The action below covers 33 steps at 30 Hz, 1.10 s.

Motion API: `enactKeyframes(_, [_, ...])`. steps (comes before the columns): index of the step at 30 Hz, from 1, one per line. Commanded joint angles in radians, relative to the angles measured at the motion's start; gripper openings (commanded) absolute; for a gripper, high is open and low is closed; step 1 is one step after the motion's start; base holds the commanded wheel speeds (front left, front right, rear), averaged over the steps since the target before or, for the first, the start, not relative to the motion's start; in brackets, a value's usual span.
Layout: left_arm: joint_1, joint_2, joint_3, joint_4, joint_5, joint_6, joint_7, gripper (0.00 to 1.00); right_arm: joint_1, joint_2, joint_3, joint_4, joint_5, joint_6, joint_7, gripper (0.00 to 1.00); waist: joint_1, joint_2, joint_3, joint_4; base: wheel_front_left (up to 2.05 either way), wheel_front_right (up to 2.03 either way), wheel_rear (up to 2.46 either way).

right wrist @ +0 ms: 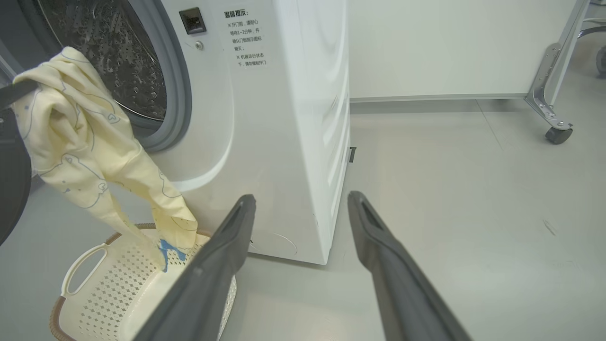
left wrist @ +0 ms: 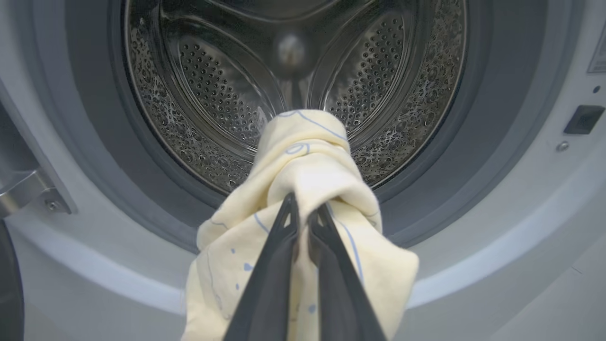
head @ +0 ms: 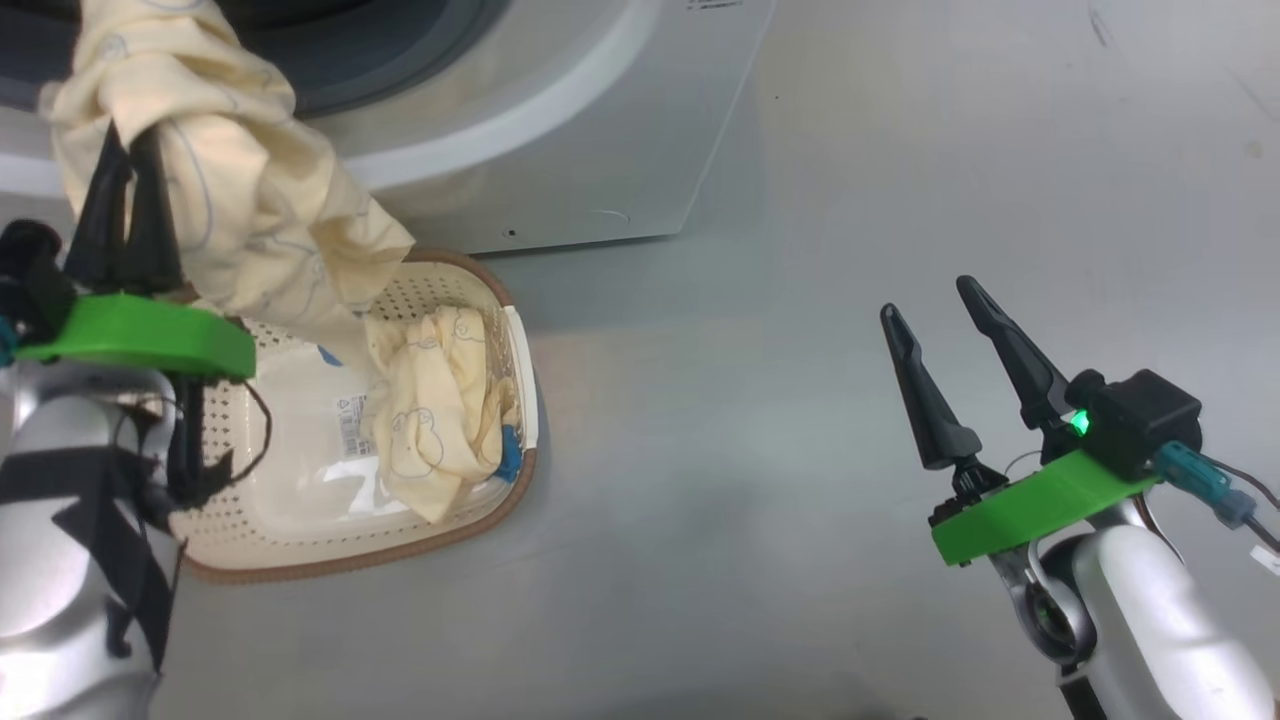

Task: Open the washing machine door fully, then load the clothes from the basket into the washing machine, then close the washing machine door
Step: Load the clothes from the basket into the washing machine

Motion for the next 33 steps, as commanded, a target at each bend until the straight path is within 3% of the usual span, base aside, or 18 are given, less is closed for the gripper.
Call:
enactKeyframes(1, [-0.061, 0.056, 0.035, -0.016, 0.006, -0.010, 0.009, 0.00, -0.016, -0.001, 0.022, -0.024, 0.005, -0.003, -0.010, 1.00, -0.0002, 0.0000, 0.004, -0.017, 0.00, 0.00, 0.00])
enactKeyframes(13, [-0.340, 0.129, 0.012, 0.141, 0.012, -0.042, 0.108, 0.00, -0.040, 0.013, 0.048, -0.034, 0.016, -0.003, -0.010, 1.00, -0.0002, 0.0000, 0.063, -0.081, 0.00, 0.00, 0.00])
enactKeyframes(24, [-0.606, 0.184, -0.025, 0.291, 0.031, -0.062, 0.145, 0.00, -0.065, 0.036, 0.053, -0.048, 0.019, -0.003, -0.010, 1.00, -0.0002, 0.0000, 0.232, -0.112, 0.00, 0.00, 0.00])
enactKeyframes(33, [-0.786, 0.181, -0.092, 0.387, 0.065, -0.072, 0.152, 0.00, -0.070, 0.050, 0.064, -0.050, 0.017, -0.003, -0.010, 1.00, -0.0002, 0.0000, 0.317, -0.105, 0.00, 0.00, 0.00])
